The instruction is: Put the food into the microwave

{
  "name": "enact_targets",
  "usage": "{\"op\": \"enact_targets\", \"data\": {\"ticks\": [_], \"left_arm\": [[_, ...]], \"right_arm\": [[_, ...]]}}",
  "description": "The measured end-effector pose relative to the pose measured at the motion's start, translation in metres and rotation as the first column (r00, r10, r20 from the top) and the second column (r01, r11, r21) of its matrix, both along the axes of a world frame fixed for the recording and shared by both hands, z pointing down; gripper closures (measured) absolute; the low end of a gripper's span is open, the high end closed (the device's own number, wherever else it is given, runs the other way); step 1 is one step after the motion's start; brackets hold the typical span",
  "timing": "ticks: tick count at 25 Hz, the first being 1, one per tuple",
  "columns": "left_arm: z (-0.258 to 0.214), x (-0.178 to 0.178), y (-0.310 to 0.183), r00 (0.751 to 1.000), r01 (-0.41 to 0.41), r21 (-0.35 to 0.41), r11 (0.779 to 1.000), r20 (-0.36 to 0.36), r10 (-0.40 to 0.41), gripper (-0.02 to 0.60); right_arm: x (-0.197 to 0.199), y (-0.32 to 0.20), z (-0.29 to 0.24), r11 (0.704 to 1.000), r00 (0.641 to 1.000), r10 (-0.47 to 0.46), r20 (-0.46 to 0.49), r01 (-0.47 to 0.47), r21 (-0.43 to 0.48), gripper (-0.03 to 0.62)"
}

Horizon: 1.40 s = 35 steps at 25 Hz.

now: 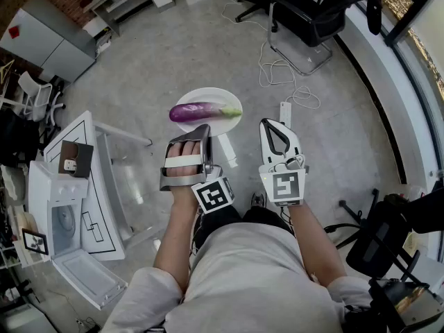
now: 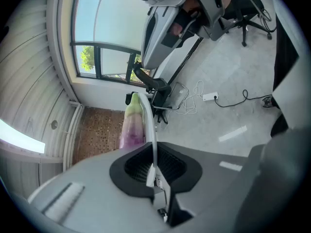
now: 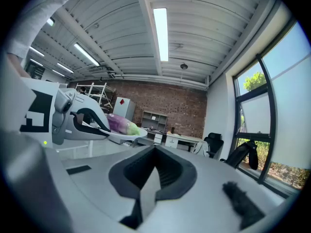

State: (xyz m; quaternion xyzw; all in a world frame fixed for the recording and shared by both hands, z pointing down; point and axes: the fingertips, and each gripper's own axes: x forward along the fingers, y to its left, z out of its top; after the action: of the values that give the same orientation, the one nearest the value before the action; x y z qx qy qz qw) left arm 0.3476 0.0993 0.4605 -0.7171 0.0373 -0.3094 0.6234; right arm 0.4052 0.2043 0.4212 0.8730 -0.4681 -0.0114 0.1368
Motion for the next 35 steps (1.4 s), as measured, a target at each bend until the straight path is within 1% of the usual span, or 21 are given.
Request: {"op": "enact_targets", "data": {"ticks": [6, 11, 14, 17, 19, 21, 24, 27, 30, 33, 35], "left_arm": [[0.000, -0.023, -0.027, 0.999, 0.041, -0.003, 0.999, -0.002, -0.041, 0.551], [-0.004, -0.050, -0.056, 0.991, 0.134, 0.012, 0.991, -0.007, -0.134, 0.551], [-0.004, -0.073, -0.078, 0.980, 0.201, 0.018, 0.980, -0.010, -0.200, 0.551], [-0.003, -0.105, -0.103, 0.956, 0.294, 0.026, 0.956, 0.002, -0.294, 0.551], [-0.006, -0.128, -0.118, 0.933, 0.360, 0.042, 0.932, 0.001, -0.360, 0.551], [-0.008, -0.152, -0.131, 0.907, 0.422, 0.042, 0.906, -0.006, -0.422, 0.551], [-0.009, -0.195, -0.150, 0.860, 0.510, 0.072, 0.857, 0.001, -0.511, 0.551], [-0.006, -0.238, -0.164, 0.807, 0.588, 0.088, 0.804, 0.007, -0.591, 0.551], [-0.007, -0.274, -0.173, 0.743, 0.666, 0.095, 0.740, -0.004, -0.669, 0.551], [-0.006, -0.306, -0.179, 0.683, 0.728, 0.098, 0.679, -0.006, -0.731, 0.551], [-0.005, -0.323, -0.182, 0.648, 0.757, 0.106, 0.645, -0.002, -0.761, 0.551]], "right_arm": [[-0.022, -0.033, 0.003, 0.999, 0.999, -0.050, 0.017, 0.050, -0.004, 0.582], [-0.042, -0.067, 0.003, 0.990, 0.990, -0.142, 0.025, 0.142, -0.006, 0.582], [-0.060, -0.091, 0.003, 0.979, 0.979, -0.203, 0.024, 0.203, -0.008, 0.582], [-0.083, -0.119, 0.003, 0.957, 0.957, -0.290, 0.017, 0.290, -0.010, 0.582], [-0.102, -0.139, 0.003, 0.934, 0.934, -0.358, 0.011, 0.358, -0.011, 0.582], [-0.123, -0.160, 0.002, 0.905, 0.905, -0.425, 0.005, 0.425, -0.009, 0.582], [-0.161, -0.189, 0.001, 0.849, 0.849, -0.528, -0.005, 0.528, -0.014, 0.582], [-0.201, -0.214, 0.001, 0.781, 0.781, -0.625, -0.016, 0.624, -0.020, 0.582], [-0.238, -0.233, 0.001, 0.704, 0.704, -0.710, -0.025, 0.710, -0.021, 0.582], [-0.270, -0.245, 0.001, 0.633, 0.632, -0.774, -0.031, 0.774, -0.025, 0.582], [-0.289, -0.252, 0.002, 0.593, 0.592, -0.805, -0.036, 0.804, -0.036, 0.582]]}}
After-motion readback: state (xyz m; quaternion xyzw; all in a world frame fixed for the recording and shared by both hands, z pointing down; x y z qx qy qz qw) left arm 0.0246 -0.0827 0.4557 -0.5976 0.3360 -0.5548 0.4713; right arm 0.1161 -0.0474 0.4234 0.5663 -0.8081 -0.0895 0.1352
